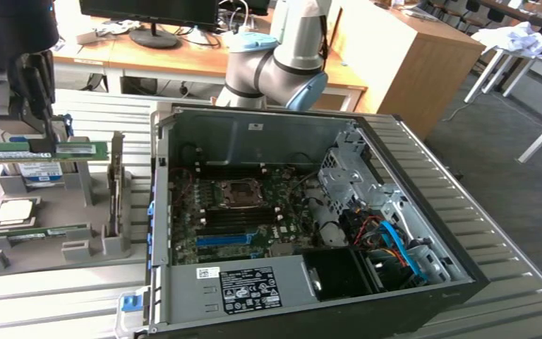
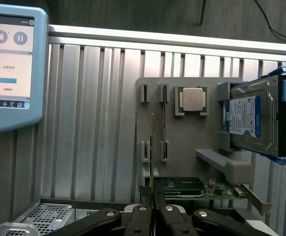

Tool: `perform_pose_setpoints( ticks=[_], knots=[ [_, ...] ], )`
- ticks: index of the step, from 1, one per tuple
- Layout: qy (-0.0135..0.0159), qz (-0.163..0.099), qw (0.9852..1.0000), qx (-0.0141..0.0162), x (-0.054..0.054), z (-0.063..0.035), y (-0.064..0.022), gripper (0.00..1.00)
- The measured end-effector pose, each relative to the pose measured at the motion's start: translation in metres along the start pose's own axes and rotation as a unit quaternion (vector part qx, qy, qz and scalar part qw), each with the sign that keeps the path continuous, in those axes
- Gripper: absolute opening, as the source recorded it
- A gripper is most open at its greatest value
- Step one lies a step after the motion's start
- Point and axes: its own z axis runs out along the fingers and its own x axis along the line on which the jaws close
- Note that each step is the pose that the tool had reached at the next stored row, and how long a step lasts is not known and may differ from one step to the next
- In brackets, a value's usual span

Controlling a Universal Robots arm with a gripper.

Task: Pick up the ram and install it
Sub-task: 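Pick up the ram and move it above insertion slot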

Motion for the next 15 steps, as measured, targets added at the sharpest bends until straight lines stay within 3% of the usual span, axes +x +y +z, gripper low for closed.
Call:
perform_pose_setpoints(
  ticks=[15],
  knots=[
    [0.0, 0.0, 1.0, 0.0, 0.0003, 0.0, -0.0067, 0.12]
  ],
)
